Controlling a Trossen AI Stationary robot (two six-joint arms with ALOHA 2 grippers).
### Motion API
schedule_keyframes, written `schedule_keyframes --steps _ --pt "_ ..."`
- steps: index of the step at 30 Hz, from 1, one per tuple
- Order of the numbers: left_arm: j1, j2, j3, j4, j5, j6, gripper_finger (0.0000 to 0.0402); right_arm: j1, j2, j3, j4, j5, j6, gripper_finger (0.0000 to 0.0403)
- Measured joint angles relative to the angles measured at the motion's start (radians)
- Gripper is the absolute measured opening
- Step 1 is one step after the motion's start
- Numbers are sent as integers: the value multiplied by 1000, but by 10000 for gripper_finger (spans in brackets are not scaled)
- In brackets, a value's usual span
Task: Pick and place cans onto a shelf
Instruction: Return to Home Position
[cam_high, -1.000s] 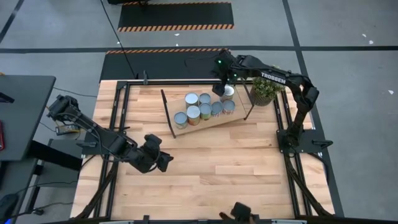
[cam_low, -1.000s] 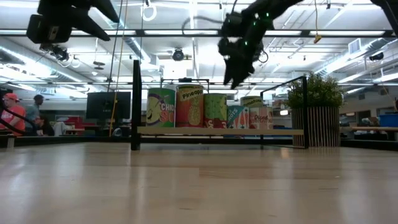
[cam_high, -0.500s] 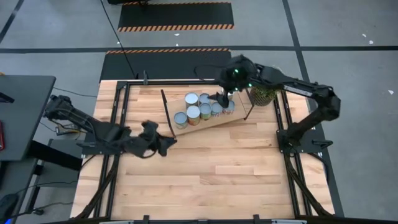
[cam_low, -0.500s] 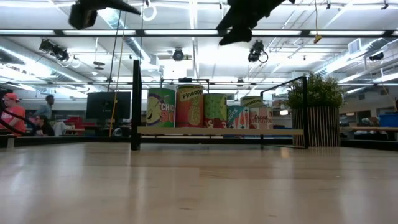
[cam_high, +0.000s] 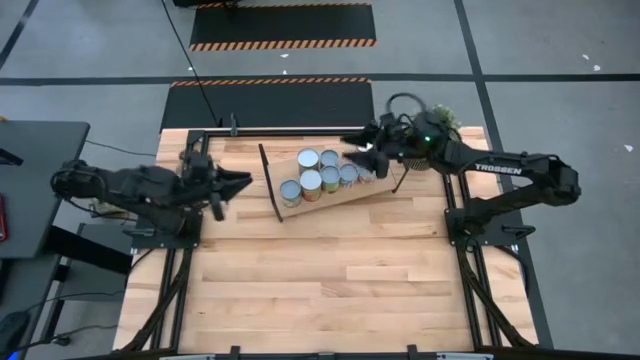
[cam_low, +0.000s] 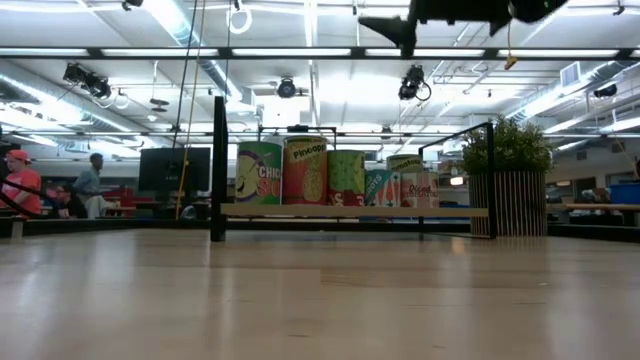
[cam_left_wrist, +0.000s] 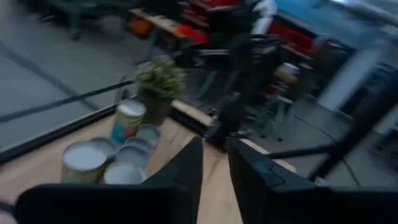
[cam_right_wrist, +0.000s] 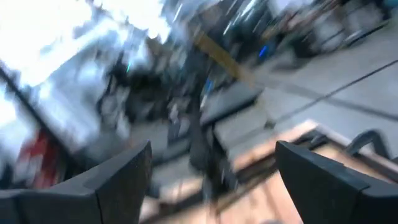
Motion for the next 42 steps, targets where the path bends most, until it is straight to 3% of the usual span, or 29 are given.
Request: schedule_keyframes --steps 6,13,17,26,31,37,42 --pt "42 -148 0 -32 212 161 37 -31 -48 -200 332 209 203 348" --pt "52 -271 -4 -99 324 232 4 -90 -92 -335 357 202 422 348" --pt "52 -335 -94 -89 342 213 9 -111 -111 -375 359 224 559 348" --pt "52 -550 -379 113 333 153 3 -42 -118 -409 412 290 401 348" --pt "52 -693 -463 102 294 79 4 15 -170 -525 723 289 291 348" --pt "51 -699 -477 93 298 78 4 113 -185 -716 955 435 336 348" --pt "52 -701 -477 93 320 47 4 212 -251 -763 1139 343 243 348"
